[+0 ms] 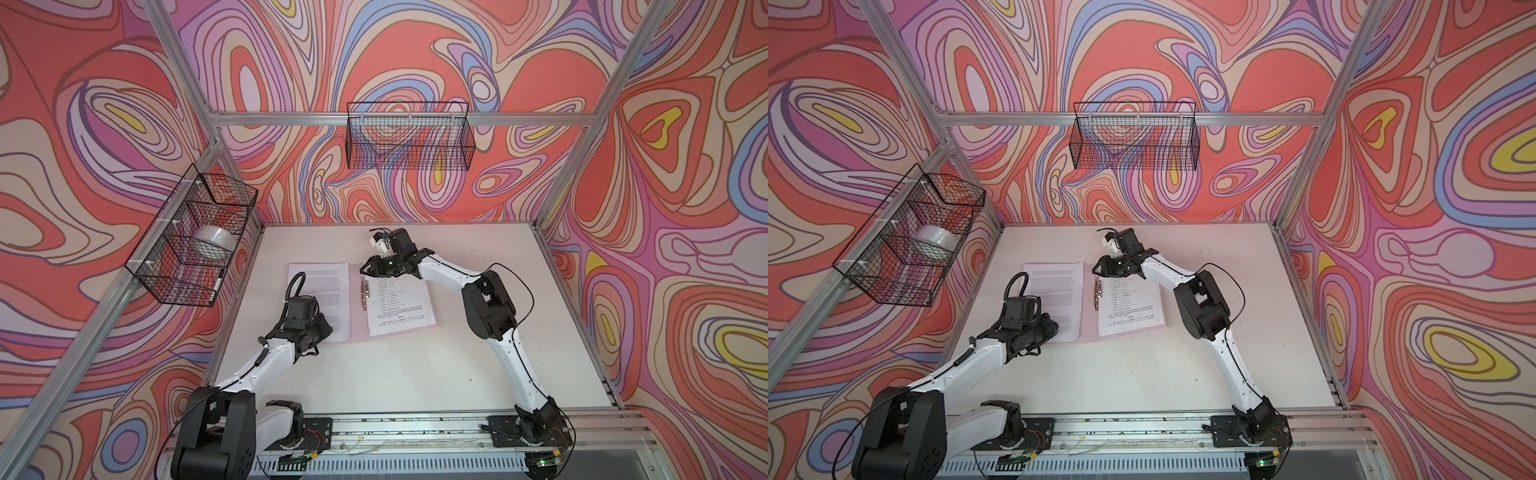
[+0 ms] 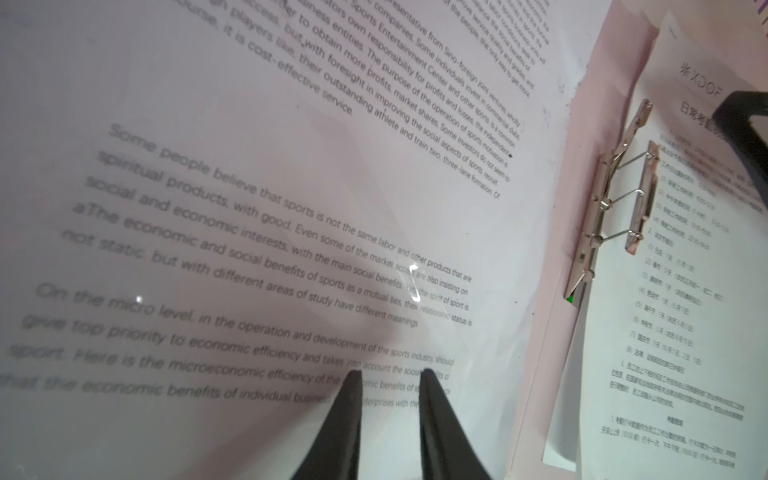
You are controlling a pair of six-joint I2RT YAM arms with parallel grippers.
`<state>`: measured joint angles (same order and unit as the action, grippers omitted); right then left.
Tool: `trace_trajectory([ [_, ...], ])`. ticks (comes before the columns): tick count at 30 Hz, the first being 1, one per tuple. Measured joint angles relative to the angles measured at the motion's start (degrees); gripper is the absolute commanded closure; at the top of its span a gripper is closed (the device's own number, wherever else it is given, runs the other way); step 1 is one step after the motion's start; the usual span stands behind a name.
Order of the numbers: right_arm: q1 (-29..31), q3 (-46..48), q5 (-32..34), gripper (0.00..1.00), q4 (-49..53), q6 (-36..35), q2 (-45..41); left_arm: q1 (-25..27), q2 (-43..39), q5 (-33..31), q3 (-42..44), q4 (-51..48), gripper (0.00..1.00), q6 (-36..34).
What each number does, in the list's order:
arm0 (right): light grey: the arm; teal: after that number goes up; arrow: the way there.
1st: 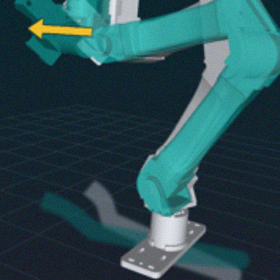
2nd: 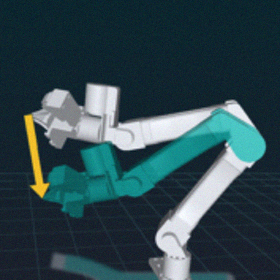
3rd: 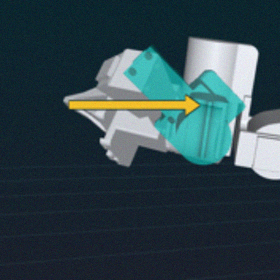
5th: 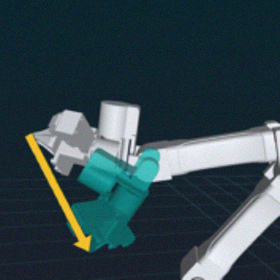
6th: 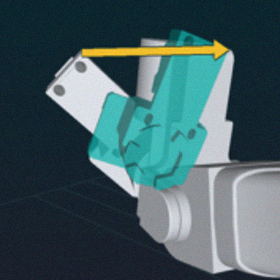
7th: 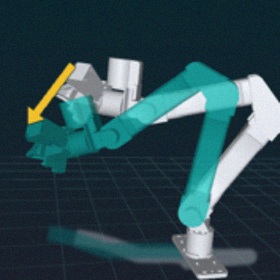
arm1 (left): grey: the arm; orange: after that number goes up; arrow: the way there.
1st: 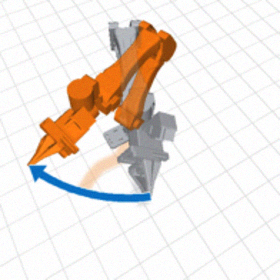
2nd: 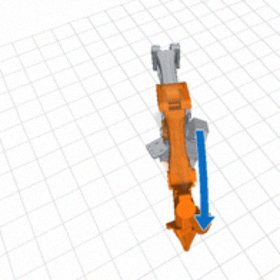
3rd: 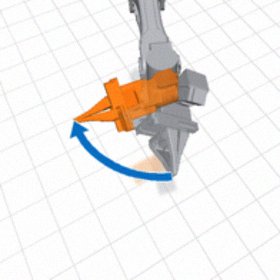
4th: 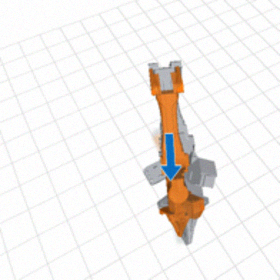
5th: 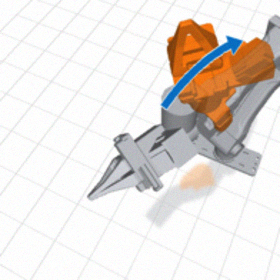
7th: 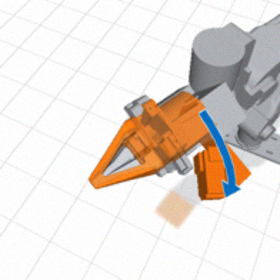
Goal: Put the files into the folder
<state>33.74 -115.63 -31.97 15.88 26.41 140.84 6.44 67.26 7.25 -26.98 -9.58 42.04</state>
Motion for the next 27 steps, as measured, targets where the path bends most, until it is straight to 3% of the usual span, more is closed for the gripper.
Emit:
trace_trajectory([
  [27,0.5,-9.0,0.2,0.55,2.4,0.0,7.6,0.0,1.8,-1.9,0.5,0.0,0.8,-2.8],
])
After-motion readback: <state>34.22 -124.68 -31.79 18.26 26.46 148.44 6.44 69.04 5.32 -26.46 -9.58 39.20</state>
